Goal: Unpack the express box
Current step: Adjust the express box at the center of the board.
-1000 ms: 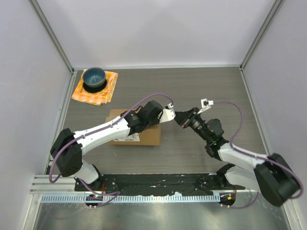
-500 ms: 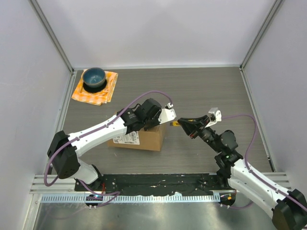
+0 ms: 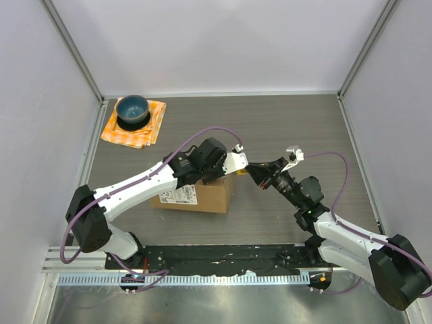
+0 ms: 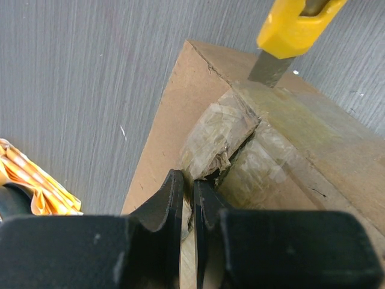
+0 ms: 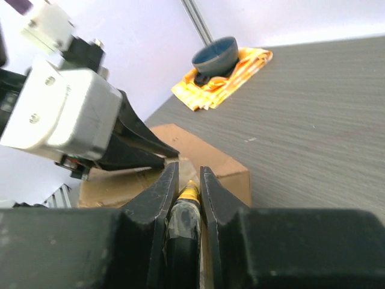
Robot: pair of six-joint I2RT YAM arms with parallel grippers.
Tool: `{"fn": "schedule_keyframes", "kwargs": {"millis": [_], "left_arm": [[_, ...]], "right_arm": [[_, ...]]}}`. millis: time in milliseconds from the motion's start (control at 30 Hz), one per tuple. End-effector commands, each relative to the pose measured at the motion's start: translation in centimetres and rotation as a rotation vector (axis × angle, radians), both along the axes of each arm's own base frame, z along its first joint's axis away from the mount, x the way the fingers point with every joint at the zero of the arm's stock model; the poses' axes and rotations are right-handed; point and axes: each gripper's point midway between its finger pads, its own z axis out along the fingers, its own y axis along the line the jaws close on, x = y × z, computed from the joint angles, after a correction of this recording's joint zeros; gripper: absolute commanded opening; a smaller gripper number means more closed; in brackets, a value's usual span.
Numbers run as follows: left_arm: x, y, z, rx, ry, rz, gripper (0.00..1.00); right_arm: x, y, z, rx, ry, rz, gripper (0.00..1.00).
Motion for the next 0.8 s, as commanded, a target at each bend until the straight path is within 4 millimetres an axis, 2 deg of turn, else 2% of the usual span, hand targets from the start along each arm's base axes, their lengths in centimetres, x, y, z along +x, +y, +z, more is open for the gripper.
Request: {"fn": "schedule_keyframes", "kwargs": {"millis": [0,33,100,133,167,200,233,267,300,467,500,533,567,600,633,667,700,767], "left_arm": [[-1.7,-1.3,3.0,-0.099,0.044,-0.064,0.00],[-1.9,-1.9,4.4,-0.131,0.046,-0.087,0.00],[-2.5,-1.7,5.2,-0.120,0.061,-0.111,0.00],[-3.7,-2.3,7.0,-0.144,0.084,-0.203,0.00],[-3.9,-2.8,8.4,-0.165,0.081,-0.235,0.00],[-4.4,-2.3,7.8,-0.120,0.127,-0.242,0.00],[-4.4,-2.5,9.0,-0.131,0.124,-0.249,0.00],[-4.8,-2.3,9.1,-0.127,0.135,-0.271,0.00],[-5.8,-2.4,9.3,-0.131,0.157,-0.327,0.00],[-8.4,-2.9,12.6,-0.256,0.096,-0.510,0.00],[-9.2,-3.0,12.8,-0.280,0.099,-0.560,0.00],[-10.1,-2.4,12.5,-0.273,0.058,-0.635,0.00],[-10.4,-2.4,13.1,-0.297,-0.005,-0.689,0.00],[-11.3,-2.2,11.3,-0.301,0.008,-0.734,0.00],[-11.9,-1.8,12.3,-0.317,-0.072,-0.795,0.00],[-12.1,-2.0,12.4,-0.334,-0.103,-0.830,0.00],[-12.5,-1.8,11.4,-0.326,-0.094,-0.849,0.00],[-13.5,-1.6,11.1,-0.336,-0.091,-0.903,0.00]], "right_arm": [[-2.1,0.3,4.9,0.099,-0.180,0.067,0.01],[-2.4,0.4,5.0,0.072,-0.199,0.077,0.01],[-3.5,0.5,6.2,0.044,-0.253,0.109,0.01],[-4.7,0.4,7.3,-0.001,-0.301,0.137,0.01],[-5.2,0.6,7.4,-0.033,-0.312,0.159,0.01],[-6.1,0.2,8.6,-0.029,-0.353,0.169,0.01],[-6.5,0.1,9.0,-0.042,-0.363,0.177,0.01],[-6.9,0.2,9.2,-0.065,-0.354,0.196,0.01],[-7.3,0.0,9.7,-0.071,-0.375,0.198,0.01],[-10.0,-1.2,12.8,-0.093,-0.452,0.224,0.01],[-10.3,-1.3,13.4,-0.110,-0.476,0.226,0.01],[-10.9,-1.6,14.7,-0.121,-0.489,0.234,0.01],[-11.4,-1.5,15.2,-0.135,-0.507,0.252,0.01],[-11.7,-1.6,15.8,-0.153,-0.538,0.259,0.01],[-12.2,-1.6,16.8,-0.162,-0.553,0.275,0.01],[-12.5,-1.5,17.2,-0.173,-0.567,0.296,0.01],[-13.1,-1.3,17.4,-0.183,-0.583,0.329,0.01],[-13.4,-1.1,17.9,-0.221,-0.603,0.360,0.01]]}}
